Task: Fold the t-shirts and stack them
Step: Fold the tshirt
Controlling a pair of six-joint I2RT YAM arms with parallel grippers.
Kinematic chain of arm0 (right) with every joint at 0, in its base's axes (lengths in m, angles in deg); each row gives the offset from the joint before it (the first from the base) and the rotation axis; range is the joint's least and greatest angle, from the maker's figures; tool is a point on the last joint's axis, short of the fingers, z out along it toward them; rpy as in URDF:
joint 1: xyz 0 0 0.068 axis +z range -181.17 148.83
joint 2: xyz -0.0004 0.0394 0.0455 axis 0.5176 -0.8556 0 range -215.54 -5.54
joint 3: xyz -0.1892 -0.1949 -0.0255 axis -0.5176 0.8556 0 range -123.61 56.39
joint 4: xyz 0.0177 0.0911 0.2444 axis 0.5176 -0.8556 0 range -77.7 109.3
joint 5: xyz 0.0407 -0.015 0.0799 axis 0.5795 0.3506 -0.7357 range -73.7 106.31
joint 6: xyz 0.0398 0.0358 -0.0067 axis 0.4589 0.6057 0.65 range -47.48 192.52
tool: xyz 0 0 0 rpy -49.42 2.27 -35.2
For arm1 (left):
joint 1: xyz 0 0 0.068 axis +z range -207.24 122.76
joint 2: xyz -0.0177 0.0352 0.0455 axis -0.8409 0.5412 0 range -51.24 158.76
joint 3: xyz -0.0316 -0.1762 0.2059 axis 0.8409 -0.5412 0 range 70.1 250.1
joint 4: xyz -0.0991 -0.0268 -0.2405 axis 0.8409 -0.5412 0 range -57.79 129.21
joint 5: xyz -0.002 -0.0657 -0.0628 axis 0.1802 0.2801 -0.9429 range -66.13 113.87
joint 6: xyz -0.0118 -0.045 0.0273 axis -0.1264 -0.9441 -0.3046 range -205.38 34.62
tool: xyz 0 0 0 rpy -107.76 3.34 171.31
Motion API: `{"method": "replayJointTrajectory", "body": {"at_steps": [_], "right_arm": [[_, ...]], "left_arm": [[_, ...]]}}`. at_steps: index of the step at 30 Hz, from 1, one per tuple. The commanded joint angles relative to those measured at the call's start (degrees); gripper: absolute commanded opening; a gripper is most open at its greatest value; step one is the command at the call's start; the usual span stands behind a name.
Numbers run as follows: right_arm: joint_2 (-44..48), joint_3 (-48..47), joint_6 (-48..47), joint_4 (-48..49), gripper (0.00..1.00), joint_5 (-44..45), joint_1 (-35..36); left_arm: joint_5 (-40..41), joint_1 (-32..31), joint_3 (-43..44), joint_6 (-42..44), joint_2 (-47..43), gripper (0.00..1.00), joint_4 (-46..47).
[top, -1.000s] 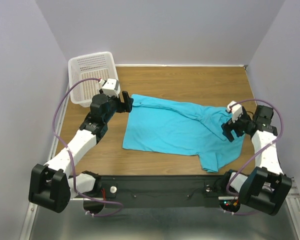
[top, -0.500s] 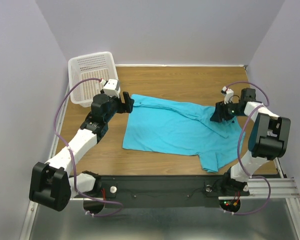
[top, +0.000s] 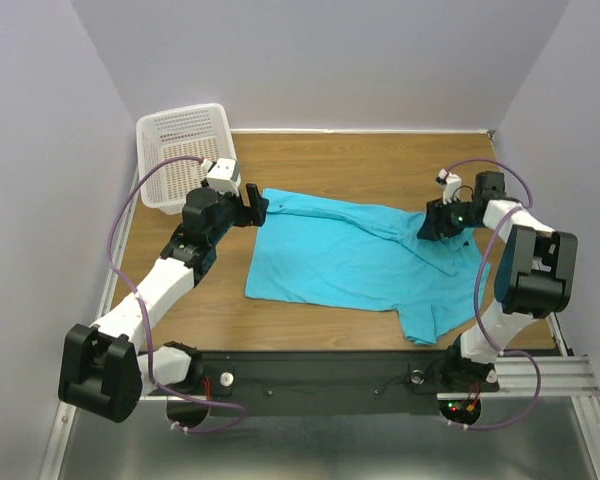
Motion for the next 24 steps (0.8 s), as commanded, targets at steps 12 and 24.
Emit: {"method": "replayJointTrajectory", "body": {"at_steps": [12, 24], "right_arm": [[-4.0, -5.92, 0.74, 0.9, 0.57, 4.69, 5.43], [-2.18, -4.87, -0.58, 0.2, 0.22, 4.96, 7.01]], "left_arm": [[-0.83, -0.23, 0.71, 0.3, -1.12, 0.86, 1.67], [-0.57, -0.23, 0.54, 0.38, -1.73, 0.86, 1.67]]}}
